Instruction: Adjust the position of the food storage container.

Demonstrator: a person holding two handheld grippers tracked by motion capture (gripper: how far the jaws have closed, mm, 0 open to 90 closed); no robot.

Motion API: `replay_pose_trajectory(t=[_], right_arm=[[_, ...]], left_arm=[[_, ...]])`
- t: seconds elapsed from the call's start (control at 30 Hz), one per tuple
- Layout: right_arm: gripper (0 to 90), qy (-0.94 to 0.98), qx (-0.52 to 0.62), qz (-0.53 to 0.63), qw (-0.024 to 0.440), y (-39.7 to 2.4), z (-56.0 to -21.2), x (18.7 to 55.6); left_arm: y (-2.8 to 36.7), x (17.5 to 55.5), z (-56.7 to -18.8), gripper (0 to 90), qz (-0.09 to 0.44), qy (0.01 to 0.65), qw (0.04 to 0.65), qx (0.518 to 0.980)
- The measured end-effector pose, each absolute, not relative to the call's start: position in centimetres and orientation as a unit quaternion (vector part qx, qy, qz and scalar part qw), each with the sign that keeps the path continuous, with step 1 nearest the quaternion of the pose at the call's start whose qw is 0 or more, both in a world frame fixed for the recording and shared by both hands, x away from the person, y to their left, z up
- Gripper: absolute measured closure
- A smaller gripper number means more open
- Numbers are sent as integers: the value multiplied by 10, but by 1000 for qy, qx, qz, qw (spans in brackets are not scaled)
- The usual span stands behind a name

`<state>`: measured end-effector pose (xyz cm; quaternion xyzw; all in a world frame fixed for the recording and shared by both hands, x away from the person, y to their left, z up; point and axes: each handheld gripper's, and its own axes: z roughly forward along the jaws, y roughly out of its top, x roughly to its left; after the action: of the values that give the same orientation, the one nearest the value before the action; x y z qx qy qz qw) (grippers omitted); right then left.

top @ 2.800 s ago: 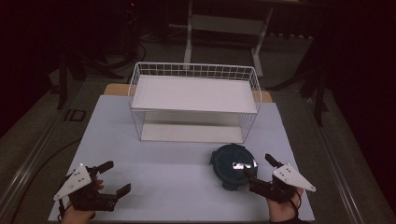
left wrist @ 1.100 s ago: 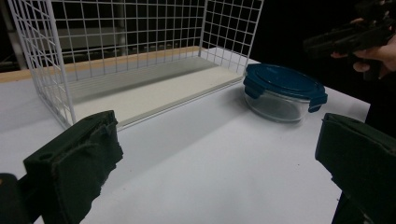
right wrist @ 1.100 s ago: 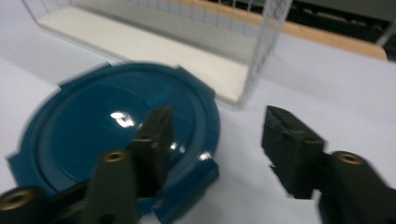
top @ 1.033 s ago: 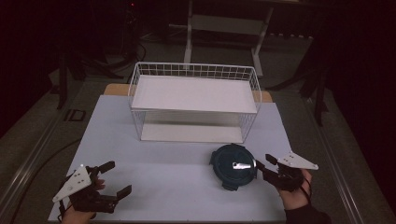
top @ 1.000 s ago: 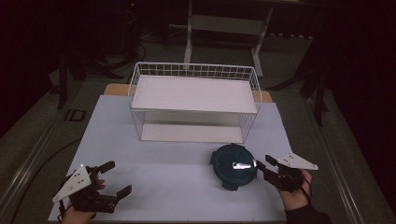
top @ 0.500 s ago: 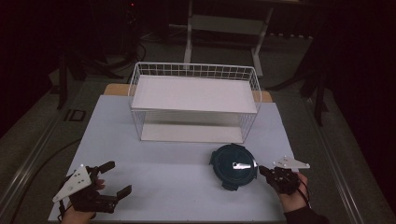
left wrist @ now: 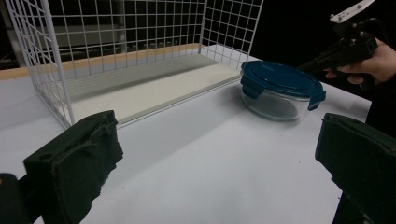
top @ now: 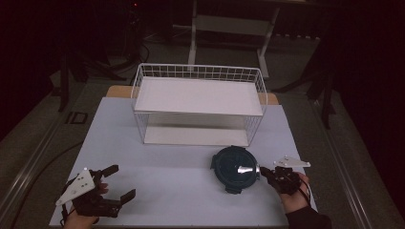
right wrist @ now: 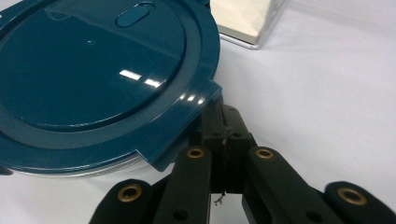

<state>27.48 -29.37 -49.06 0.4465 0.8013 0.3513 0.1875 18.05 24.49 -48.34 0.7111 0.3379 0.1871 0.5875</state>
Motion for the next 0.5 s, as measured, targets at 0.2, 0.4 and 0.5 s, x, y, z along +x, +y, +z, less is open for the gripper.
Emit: replay_pose_trajectory(t=[0.2,0.4,0.5], right_arm=[[900,808,438,353,177,-281,-490,279],[900,816,425,355,168,-265,-490,285],[900,817,423,358,161,-257,-491,288]], left_arm=[[244,181,-484,0,186,339,588,711],[244,181,-484,0,187,337,587,712],[244,181,-484,0,186,337,587,712]])
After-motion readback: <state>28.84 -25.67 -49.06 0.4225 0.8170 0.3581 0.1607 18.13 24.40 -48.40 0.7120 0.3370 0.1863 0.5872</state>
